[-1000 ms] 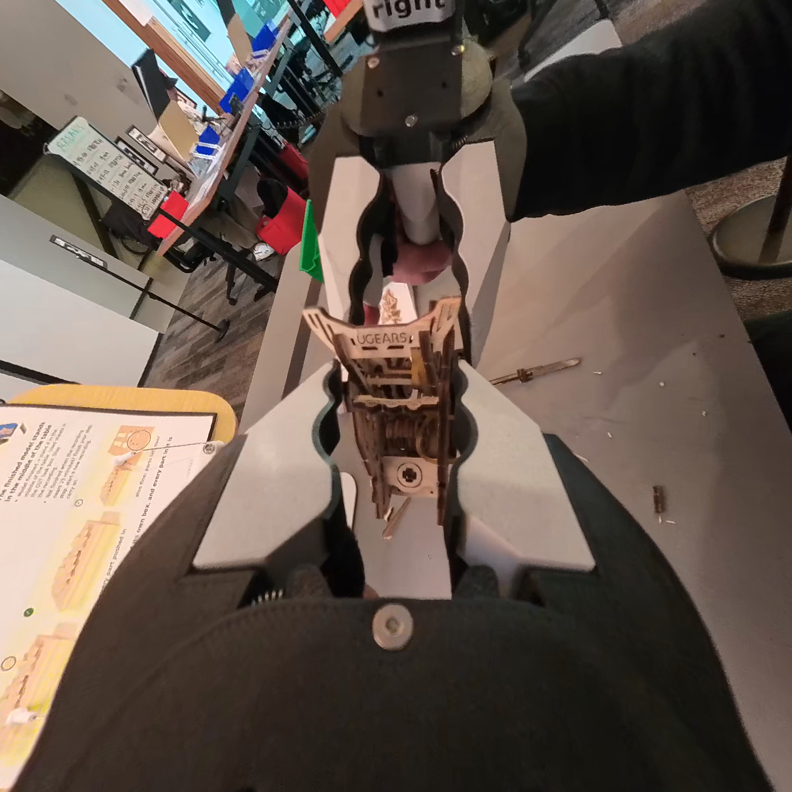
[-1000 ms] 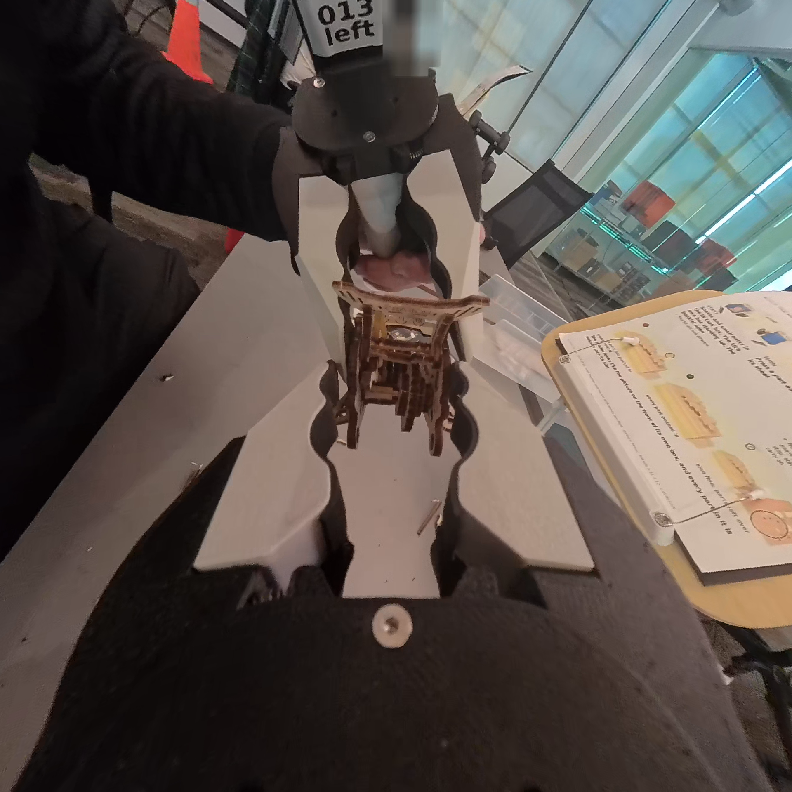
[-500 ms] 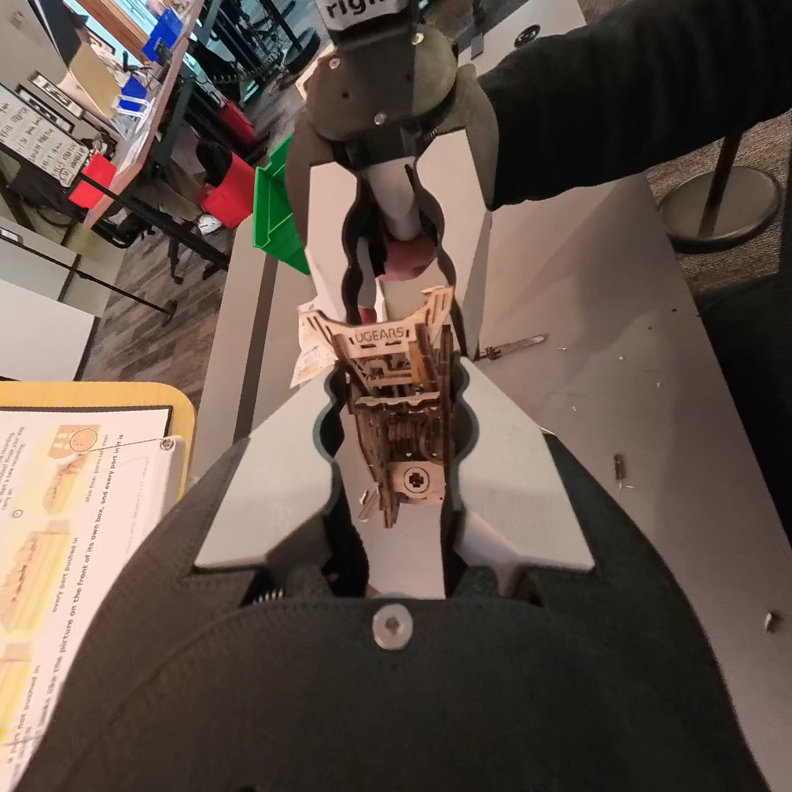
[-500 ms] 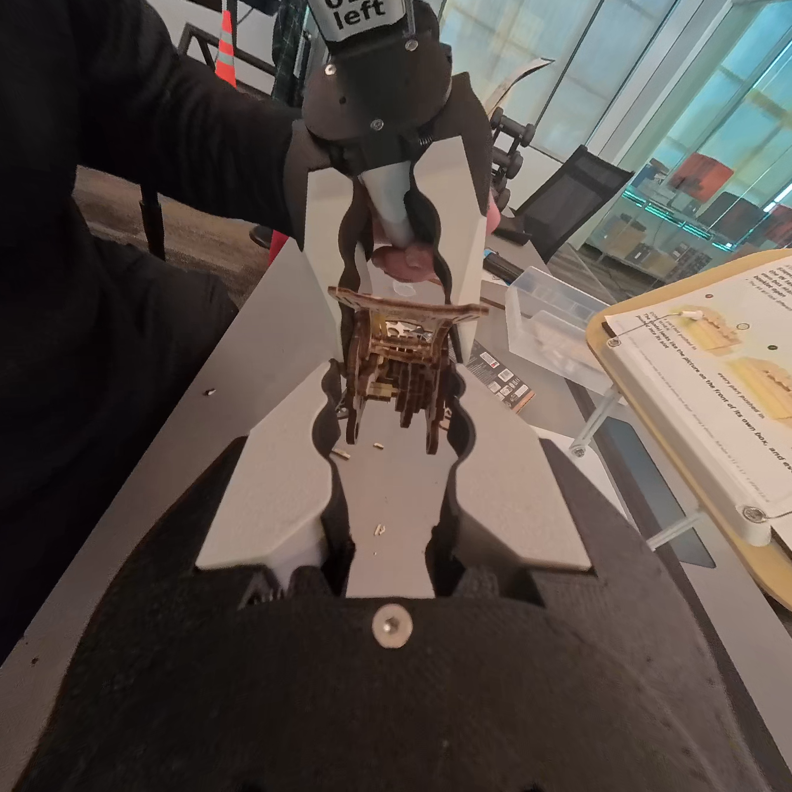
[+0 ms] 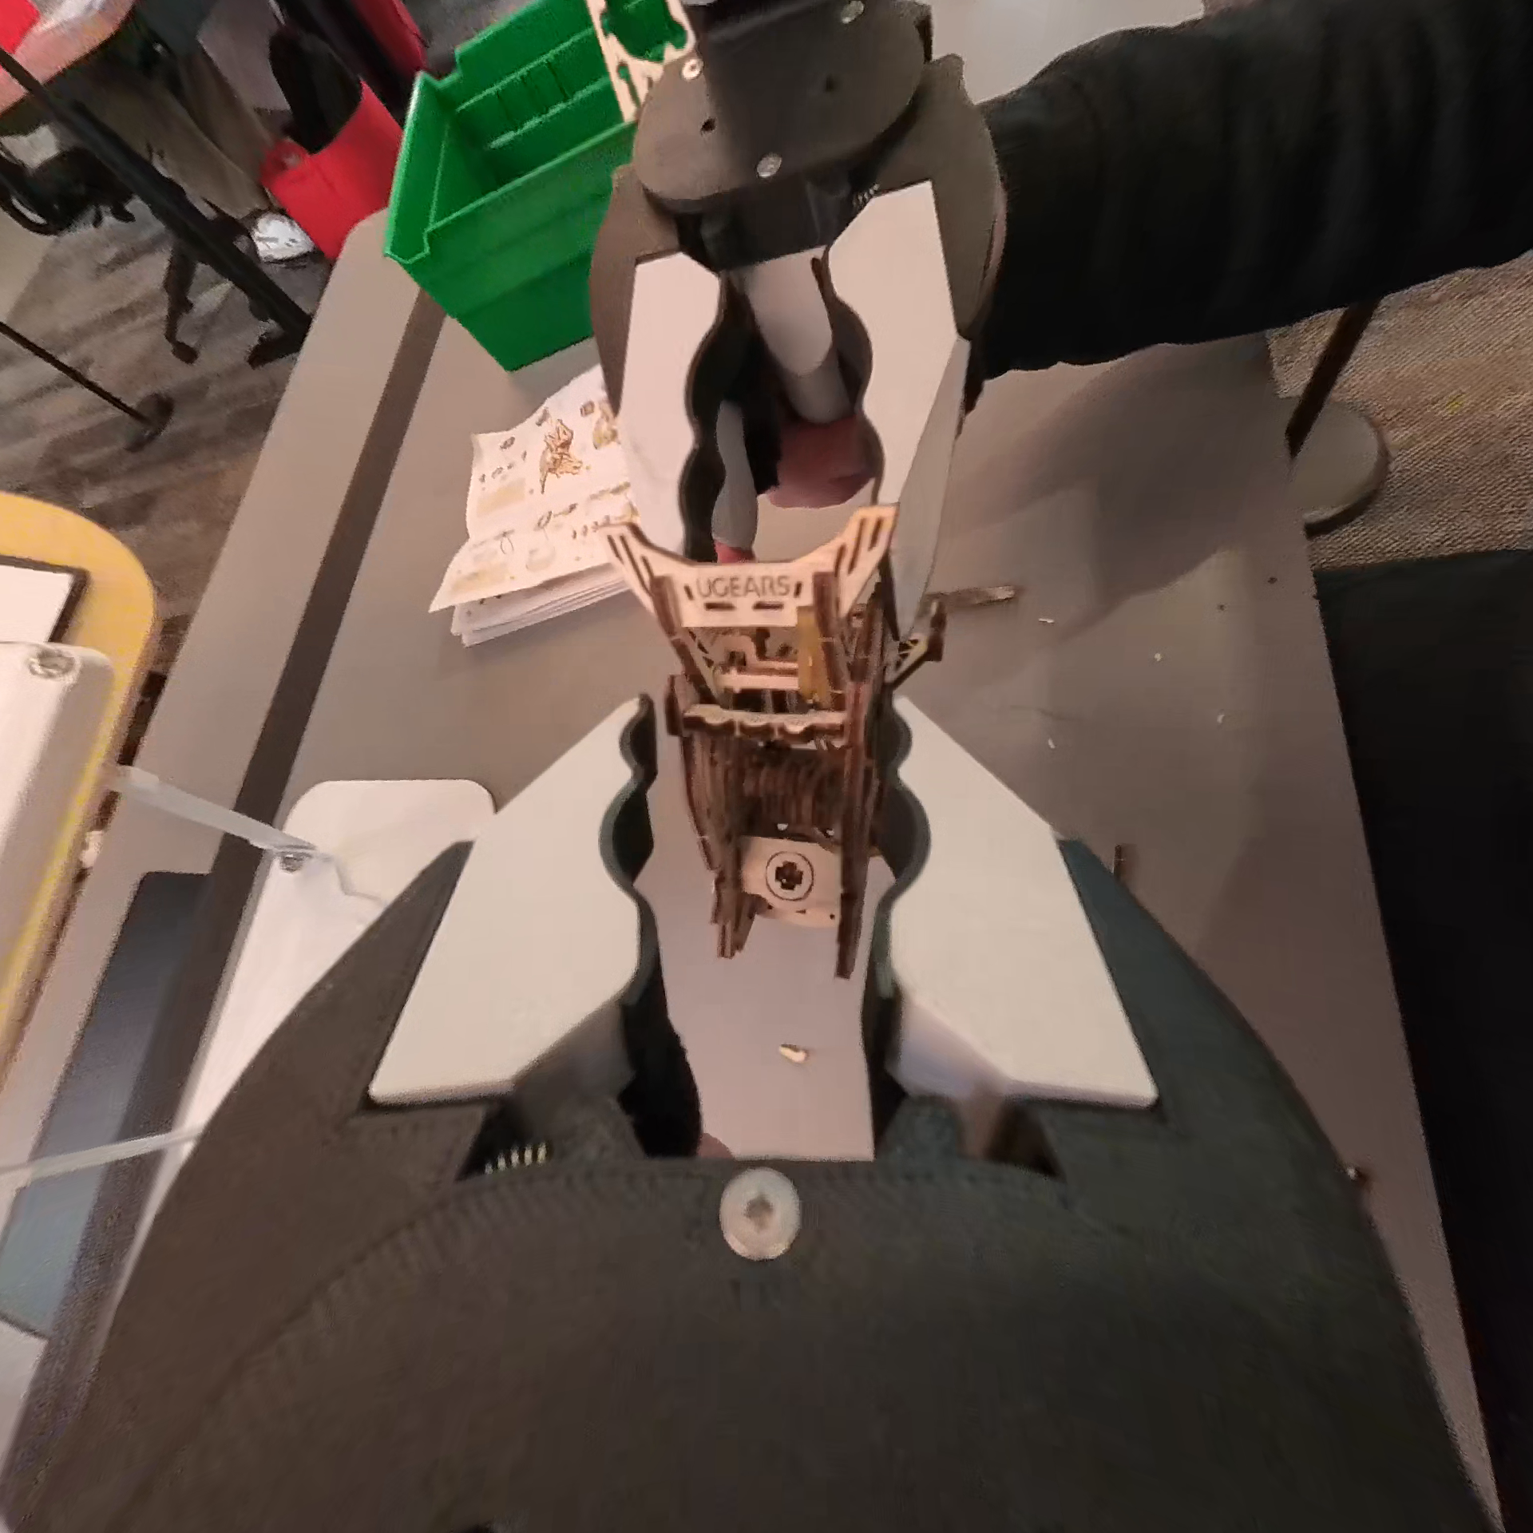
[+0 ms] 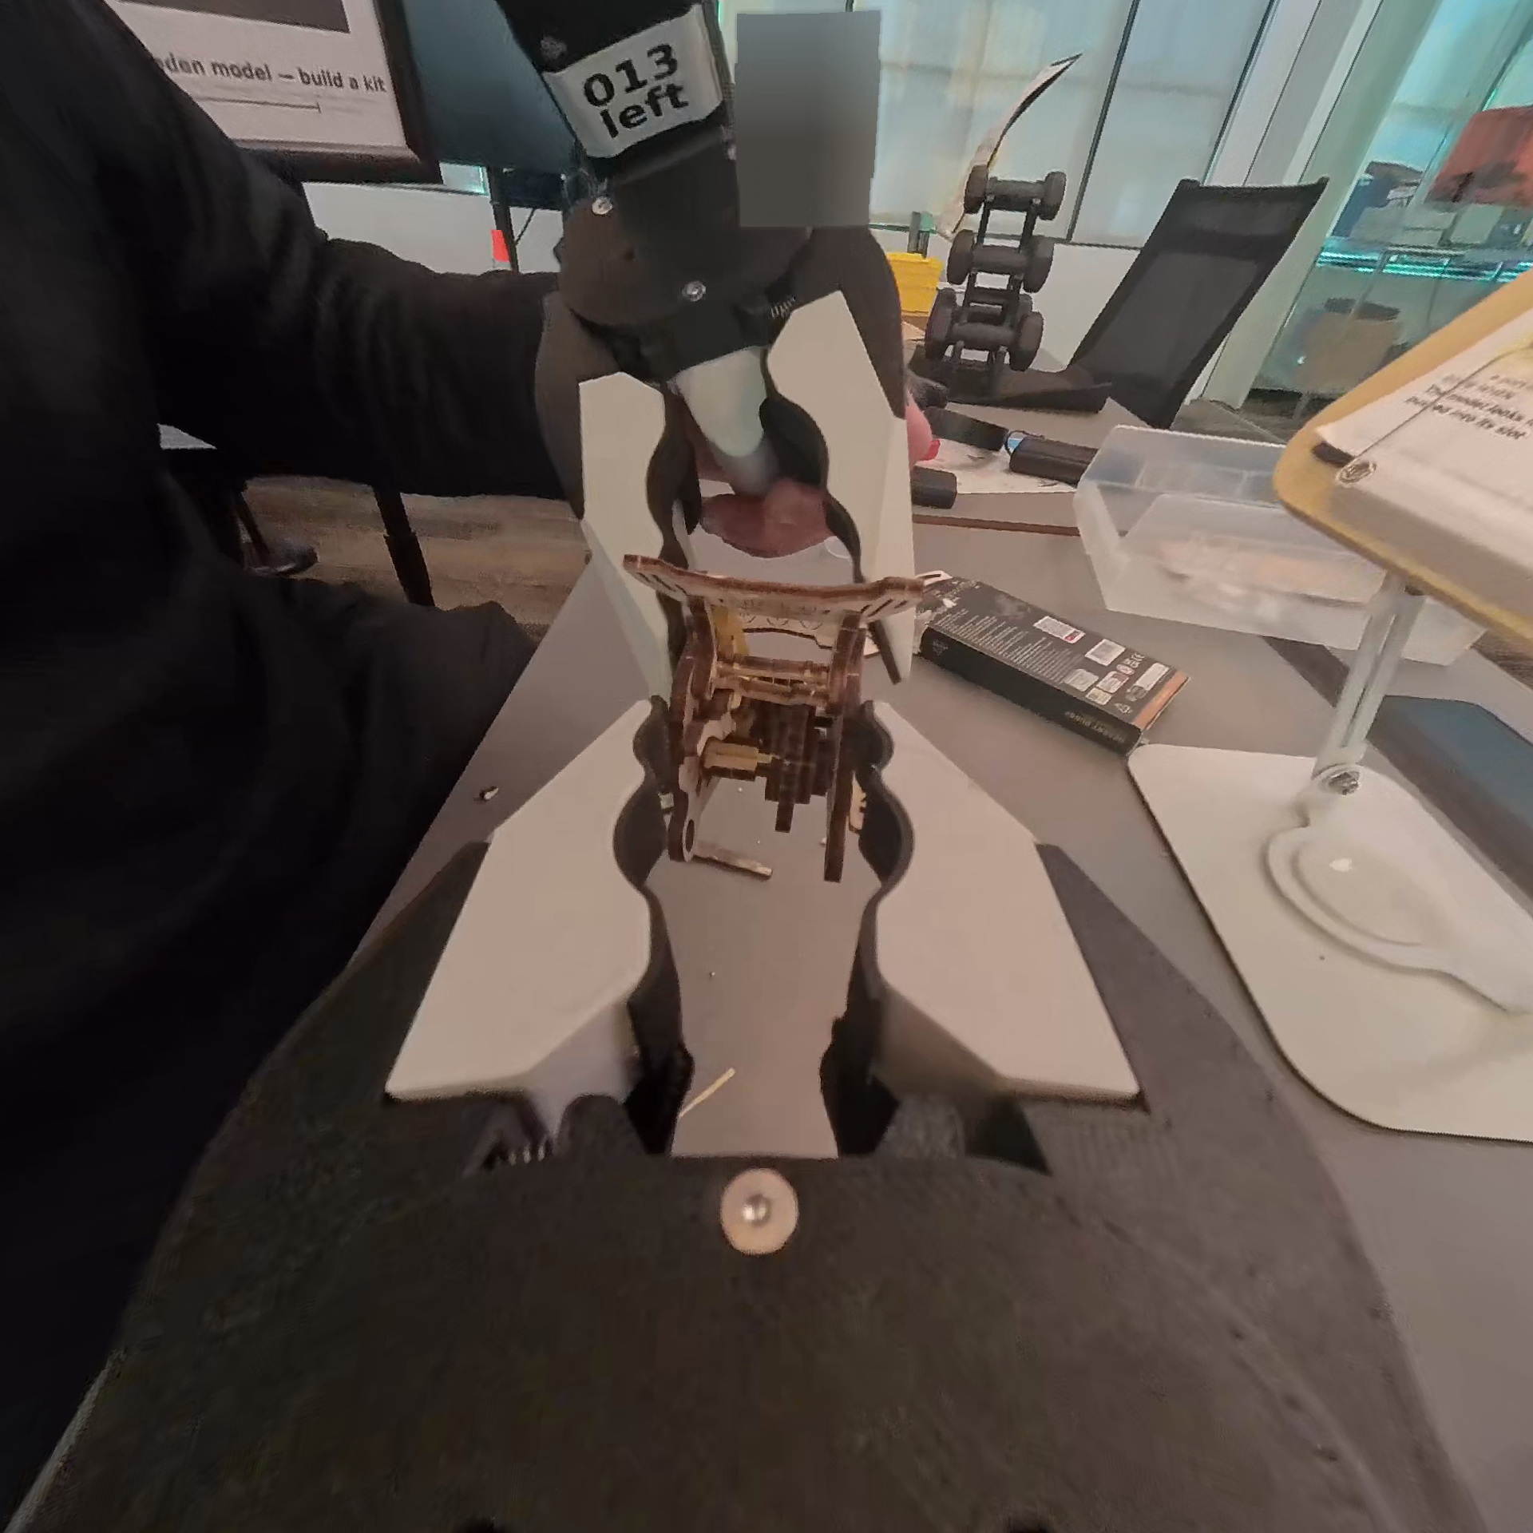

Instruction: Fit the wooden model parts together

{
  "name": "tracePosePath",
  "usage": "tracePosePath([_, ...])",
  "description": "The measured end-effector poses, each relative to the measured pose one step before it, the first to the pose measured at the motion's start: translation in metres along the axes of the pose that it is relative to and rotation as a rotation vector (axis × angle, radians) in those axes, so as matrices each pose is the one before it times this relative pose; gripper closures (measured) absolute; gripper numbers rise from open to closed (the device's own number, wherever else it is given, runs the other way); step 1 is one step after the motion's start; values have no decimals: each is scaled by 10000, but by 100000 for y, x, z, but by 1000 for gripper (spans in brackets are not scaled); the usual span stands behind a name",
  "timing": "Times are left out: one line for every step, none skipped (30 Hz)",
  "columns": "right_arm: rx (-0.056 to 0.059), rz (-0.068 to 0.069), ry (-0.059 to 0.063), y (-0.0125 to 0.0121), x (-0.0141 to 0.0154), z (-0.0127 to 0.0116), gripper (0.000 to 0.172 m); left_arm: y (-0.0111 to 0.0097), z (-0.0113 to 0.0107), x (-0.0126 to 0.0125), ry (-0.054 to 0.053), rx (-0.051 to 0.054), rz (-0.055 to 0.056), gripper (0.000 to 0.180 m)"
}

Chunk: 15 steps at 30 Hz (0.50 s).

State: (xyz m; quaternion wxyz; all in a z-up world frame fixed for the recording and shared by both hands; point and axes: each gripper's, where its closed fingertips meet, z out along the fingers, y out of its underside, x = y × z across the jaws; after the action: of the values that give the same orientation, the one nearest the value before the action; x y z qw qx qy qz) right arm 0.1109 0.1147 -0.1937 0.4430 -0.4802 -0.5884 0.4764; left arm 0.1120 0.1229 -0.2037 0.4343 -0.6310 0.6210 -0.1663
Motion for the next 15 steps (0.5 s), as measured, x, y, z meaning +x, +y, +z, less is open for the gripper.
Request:
tracePosePath([-128,-63,-15,381,-76,127,130,173,13,377,233,123,-136,134])
tracePosePath([-79,-30,1,291,-21,122,130,239,84,86,30,33,-125,135])
tracePosePath([-56,39,36,252,71,146,129,252,74,-76,-103,14,64,135])
tracePosePath([-211,7,48,414,66,197,129,461,157,45,-71,-143,173,135])
tracePosePath([-306,-91,91,486,50,222,129,507,249,53,-70,-179,50,135])
tracePosePath([-238,-122,161,349,75,184,129,415,198,43,-40,-106,-44,135])
tracePosePath([-155,-87,178,209,44,168,127,367,139,116,24,-113,-48,135])
tracePosePath([-92,-65,203,126,60,127,126,423,214,121,-10,-275,-41,135])
tracePosePath([-194,-115,196,337,76,120,126,433,307,177,-84,-353,161,135])
tracePosePath([-325,-129,124,593,22,147,124,381,356,161,-114,-297,194,135])
tracePosePath([-309,-74,53,631,-84,183,124,447,412,108,-50,-313,1,135])
tracePosePath([-312,-86,8,710,-177,220,129,533,473,112,20,-351,-76,135])
tracePosePath([-260,-54,-31,675,-236,200,131,365,437,395,173,-229,25,135])
tracePosePath([-133,54,-83,517,-198,114,132,236,432,290,134,-123,-116,135])
tracePosePath([-60,120,-80,442,-90,41,133,122,427,167,93,-20,-226,135])
